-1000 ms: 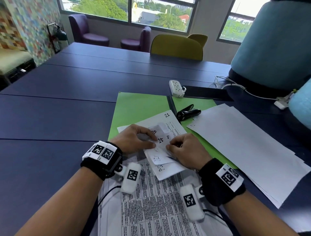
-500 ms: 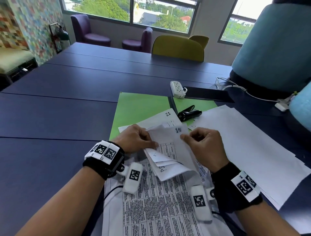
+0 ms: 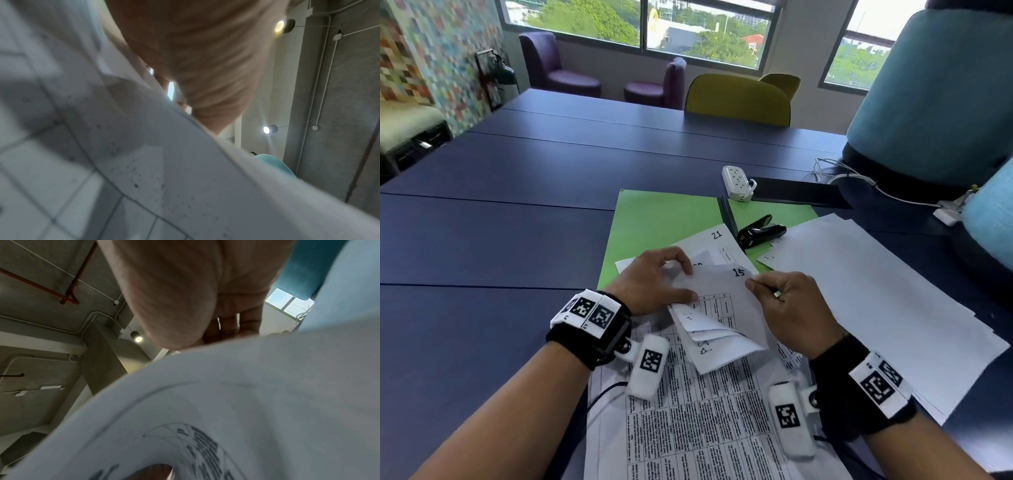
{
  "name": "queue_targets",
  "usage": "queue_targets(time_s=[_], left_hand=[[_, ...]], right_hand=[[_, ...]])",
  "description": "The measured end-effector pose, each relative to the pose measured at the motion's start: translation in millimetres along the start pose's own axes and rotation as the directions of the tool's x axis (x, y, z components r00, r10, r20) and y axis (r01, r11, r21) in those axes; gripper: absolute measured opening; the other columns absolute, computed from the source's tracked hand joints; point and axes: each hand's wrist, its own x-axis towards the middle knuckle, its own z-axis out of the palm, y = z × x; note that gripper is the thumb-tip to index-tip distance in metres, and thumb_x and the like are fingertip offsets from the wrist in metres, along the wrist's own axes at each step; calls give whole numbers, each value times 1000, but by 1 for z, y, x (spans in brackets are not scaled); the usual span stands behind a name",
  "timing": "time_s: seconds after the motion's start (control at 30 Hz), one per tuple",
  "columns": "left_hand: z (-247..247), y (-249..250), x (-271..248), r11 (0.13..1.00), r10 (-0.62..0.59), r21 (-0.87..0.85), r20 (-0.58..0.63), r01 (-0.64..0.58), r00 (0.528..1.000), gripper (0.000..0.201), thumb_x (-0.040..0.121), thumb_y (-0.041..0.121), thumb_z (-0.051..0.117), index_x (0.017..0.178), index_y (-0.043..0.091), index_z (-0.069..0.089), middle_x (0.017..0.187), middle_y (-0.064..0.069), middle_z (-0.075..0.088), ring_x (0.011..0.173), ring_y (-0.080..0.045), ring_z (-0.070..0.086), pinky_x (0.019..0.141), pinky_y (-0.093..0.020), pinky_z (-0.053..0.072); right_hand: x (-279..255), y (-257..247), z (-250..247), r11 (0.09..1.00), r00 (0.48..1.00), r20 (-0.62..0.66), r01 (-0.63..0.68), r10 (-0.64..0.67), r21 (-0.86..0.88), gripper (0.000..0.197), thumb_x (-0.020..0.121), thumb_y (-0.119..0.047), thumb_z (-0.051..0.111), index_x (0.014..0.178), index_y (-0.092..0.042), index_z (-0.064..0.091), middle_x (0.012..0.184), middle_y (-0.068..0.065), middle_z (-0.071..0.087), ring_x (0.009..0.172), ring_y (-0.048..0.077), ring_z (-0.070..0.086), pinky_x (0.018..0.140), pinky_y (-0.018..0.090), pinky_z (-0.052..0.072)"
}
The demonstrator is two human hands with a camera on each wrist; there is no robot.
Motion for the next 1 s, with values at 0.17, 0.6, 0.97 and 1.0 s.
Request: queue_targets(time_s=[0.17, 0.6, 0.97, 1.0], left_hand=[[2, 8, -4, 997, 75, 11, -42, -75, 996, 49, 68, 9, 90, 100, 34, 62, 97, 9, 68, 79, -6, 63, 70, -13, 51], [2, 0, 0, 995, -4, 101, 85, -5, 996, 16, 67, 27, 92, 78, 32, 81, 92, 20, 67, 95, -11, 68, 95, -42, 54], [-1, 0, 1, 966, -146, 222, 52, 131, 988, 57, 69, 40, 91, 117, 17, 73, 119, 23, 52, 114, -6, 53, 100, -22, 38], [-1, -1, 3, 968, -141, 214, 50, 127, 989, 56, 68, 40, 91, 116, 18, 74, 120, 22, 55, 115, -7, 55, 99, -22, 41]], right_hand=[[0, 3, 0, 1000, 1000, 24, -9, 9, -18, 25, 97, -26, 60, 77, -16, 71, 65, 2, 66, 64, 25, 60, 61, 41, 53], [-8, -12, -8, 987, 988, 44, 151, -149, -59, 26, 79, -33, 80, 99, -46, 72, 137, -21, 52, 124, 4, 45, 97, 41, 48], [-10, -6, -26, 996, 992, -117, 34, -43, -82, 20, 88, -28, 71, 69, -29, 65, 124, -13, 59, 122, 6, 44, 100, 25, 34], [-11, -3, -27, 993, 998, -51, 21, -27, -116, 19, 87, -29, 72, 69, -27, 66, 122, -13, 60, 119, 6, 45, 98, 25, 35]])
